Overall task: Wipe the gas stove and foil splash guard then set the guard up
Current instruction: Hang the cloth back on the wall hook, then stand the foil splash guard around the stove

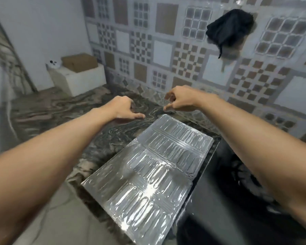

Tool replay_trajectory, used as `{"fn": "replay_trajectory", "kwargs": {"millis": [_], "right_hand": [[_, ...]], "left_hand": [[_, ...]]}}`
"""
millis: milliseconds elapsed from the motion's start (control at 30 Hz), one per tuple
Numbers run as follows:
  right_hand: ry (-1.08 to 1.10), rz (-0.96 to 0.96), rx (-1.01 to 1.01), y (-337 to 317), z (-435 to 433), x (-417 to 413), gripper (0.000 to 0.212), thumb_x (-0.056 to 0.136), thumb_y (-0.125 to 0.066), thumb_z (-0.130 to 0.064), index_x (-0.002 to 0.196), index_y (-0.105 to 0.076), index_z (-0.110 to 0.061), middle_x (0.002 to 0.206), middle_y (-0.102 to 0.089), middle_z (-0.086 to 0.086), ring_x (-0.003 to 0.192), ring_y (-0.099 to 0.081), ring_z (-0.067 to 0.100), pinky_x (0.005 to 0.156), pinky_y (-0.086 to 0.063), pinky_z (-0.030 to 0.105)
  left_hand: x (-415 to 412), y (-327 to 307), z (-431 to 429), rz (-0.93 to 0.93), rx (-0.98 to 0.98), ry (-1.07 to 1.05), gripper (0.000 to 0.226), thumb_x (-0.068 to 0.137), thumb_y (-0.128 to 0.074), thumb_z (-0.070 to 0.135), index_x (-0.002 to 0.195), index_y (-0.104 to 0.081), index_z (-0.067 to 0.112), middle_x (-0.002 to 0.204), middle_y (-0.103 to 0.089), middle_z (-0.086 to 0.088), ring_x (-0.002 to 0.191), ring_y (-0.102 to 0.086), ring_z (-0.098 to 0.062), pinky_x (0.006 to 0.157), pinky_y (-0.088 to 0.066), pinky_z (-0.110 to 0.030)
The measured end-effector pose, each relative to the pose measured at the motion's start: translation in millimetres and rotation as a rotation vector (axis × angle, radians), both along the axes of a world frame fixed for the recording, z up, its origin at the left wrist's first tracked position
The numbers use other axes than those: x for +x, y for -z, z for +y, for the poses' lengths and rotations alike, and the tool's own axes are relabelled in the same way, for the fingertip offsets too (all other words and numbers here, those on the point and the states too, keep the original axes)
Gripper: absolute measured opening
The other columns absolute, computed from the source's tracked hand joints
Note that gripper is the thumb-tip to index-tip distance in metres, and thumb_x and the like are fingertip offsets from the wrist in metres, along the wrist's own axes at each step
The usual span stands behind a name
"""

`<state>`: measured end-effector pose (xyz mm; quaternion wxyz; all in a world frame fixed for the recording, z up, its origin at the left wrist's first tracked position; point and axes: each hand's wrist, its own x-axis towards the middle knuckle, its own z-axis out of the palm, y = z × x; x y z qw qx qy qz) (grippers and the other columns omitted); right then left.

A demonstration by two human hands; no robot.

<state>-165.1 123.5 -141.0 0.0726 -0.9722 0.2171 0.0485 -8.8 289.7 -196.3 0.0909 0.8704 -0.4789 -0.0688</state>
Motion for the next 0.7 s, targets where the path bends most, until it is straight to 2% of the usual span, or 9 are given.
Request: {"fn": "replay_trajectory", "kwargs": {"millis": [100,200,267,333,433,567,633,700], "right_hand": [[-0.083,0.081,0.019,42,0,17,0.053,0.082,-0.067,-0.053,0.109,-0.066,-0.007,0.105,-0.071,0.010,0.096,-0.065,0.031,0.088,-0.054,0.043],[-0.178,0.173,0.028,82,4,33,0.045,0.083,-0.067,-0.051,0.099,-0.064,-0.009,0.106,-0.070,0.011,0.098,-0.063,0.031,0.085,-0.052,0.038],[-0.235,0.226,0.044,106,7,44,0.049,0.082,-0.069,-0.047,0.115,-0.064,-0.011,0.119,-0.067,0.011,0.108,-0.061,0.031,0.089,-0.049,0.035],[-0.284,0.264,0.047,127,6,56,0.066,0.077,-0.073,-0.046,0.133,-0.057,-0.015,0.129,-0.064,0.011,0.115,-0.060,0.031,0.095,-0.049,0.036],[-0.338,0.316,0.055,163,6,71,0.068,0.077,-0.073,-0.033,0.139,-0.050,-0.018,0.129,-0.064,0.015,0.114,-0.061,0.033,0.095,-0.051,0.040],[-0.400,0.377,0.043,201,6,92,0.065,0.076,-0.073,-0.015,0.137,-0.050,-0.012,0.132,-0.060,0.017,0.111,-0.062,0.033,0.093,-0.053,0.041],[-0.438,0.398,0.031,216,5,106,0.078,0.069,-0.080,-0.019,0.140,-0.047,-0.020,0.137,-0.056,0.015,0.114,-0.059,0.034,0.094,-0.053,0.044],[-0.471,0.421,0.028,228,2,119,0.091,0.060,-0.087,-0.024,0.140,-0.043,-0.026,0.141,-0.050,0.014,0.119,-0.055,0.036,0.097,-0.051,0.048]], "left_hand": [[-12,40,16,0.068,0.014,-0.103,0.076,0.080,-0.063,0.067,0.124,-0.065,0.005,0.124,-0.068,-0.014,0.117,-0.061,-0.034,0.095,-0.046,-0.034],[-18,79,31,0.113,0.058,-0.208,0.073,0.077,-0.065,0.069,0.116,-0.065,0.007,0.118,-0.070,-0.015,0.109,-0.062,-0.034,0.086,-0.047,-0.034],[-21,100,37,0.154,0.086,-0.270,0.076,0.076,-0.064,0.070,0.115,-0.062,0.005,0.117,-0.068,-0.016,0.109,-0.061,-0.035,0.085,-0.049,-0.034],[-22,119,41,0.197,0.106,-0.325,0.079,0.076,-0.064,0.070,0.118,-0.059,0.004,0.120,-0.065,-0.017,0.110,-0.060,-0.035,0.090,-0.051,-0.040],[-25,147,44,0.232,0.149,-0.396,0.077,0.074,-0.069,0.069,0.116,-0.057,0.006,0.118,-0.065,-0.015,0.106,-0.060,-0.033,0.090,-0.052,-0.042],[-24,178,48,0.249,0.205,-0.453,0.069,0.068,-0.075,0.066,0.100,-0.059,0.008,0.110,-0.064,-0.013,0.092,-0.059,-0.029,0.080,-0.051,-0.039],[-24,188,52,0.246,0.235,-0.457,0.084,0.065,-0.077,0.067,0.121,-0.057,0.008,0.124,-0.059,-0.014,0.107,-0.058,-0.034,0.089,-0.051,-0.041],[-23,195,56,0.218,0.263,-0.459,0.101,0.063,-0.078,0.067,0.141,-0.047,0.010,0.136,-0.052,-0.016,0.122,-0.052,-0.038,0.098,-0.048,-0.043]]}}
